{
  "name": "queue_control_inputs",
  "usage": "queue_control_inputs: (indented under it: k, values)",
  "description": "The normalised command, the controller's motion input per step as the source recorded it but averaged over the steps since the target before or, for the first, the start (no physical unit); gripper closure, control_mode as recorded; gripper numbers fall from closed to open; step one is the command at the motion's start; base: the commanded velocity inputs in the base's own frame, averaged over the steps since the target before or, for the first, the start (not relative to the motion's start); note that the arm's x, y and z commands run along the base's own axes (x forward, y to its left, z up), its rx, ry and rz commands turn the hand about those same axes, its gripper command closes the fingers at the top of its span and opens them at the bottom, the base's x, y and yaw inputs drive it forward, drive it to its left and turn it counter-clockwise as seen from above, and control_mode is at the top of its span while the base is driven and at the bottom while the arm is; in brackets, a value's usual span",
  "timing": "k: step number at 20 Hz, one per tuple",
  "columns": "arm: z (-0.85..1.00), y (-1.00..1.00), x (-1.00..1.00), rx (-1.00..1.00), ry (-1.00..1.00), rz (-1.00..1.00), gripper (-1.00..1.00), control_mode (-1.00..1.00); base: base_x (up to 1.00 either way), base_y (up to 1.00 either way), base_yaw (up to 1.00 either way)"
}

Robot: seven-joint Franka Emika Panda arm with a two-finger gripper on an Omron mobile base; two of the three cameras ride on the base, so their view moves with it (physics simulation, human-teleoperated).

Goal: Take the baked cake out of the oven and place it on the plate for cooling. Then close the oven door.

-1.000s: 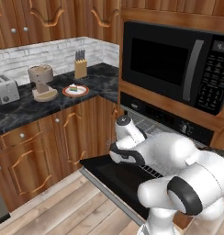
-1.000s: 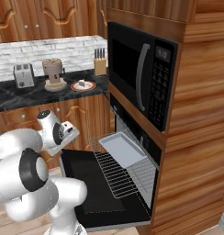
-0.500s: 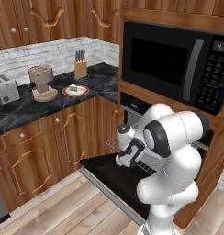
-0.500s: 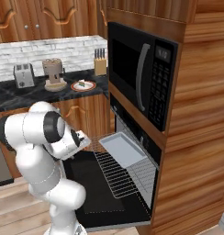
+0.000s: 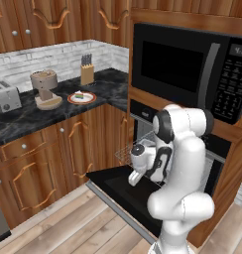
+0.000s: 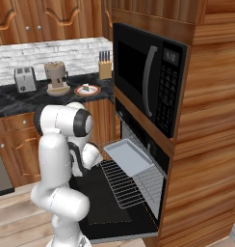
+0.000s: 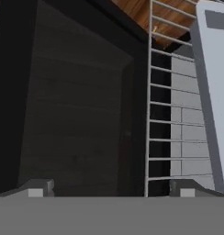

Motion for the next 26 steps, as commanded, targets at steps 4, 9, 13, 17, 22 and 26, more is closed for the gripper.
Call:
queue_control_inputs:
  k: [4,9,13,17,22,26]
  values:
    - [-0.47,0.0,0.03,0.0,0.0,-0.04,-1.0,-1.0,0.0,0.0,0.0]
    - [-0.27,0.0,0.08,0.0,0.0,-0.03,-1.0,-1.0,0.0,0.0,0.0]
    - [-0.33,-0.01,0.42,0.0,0.0,-0.02,-1.0,-1.0,0.0,0.0,0.0]
    - [-0.44,-0.11,0.65,0.0,0.0,-0.01,-1.0,-1.0,0.0,0.0,0.0]
    - [-0.42,-0.2,0.76,0.0,0.0,0.0,-1.0,-1.0,0.0,0.0,0.0]
    - [-0.35,-0.26,0.71,0.0,0.0,0.0,-1.0,-1.0,0.0,0.0,0.0]
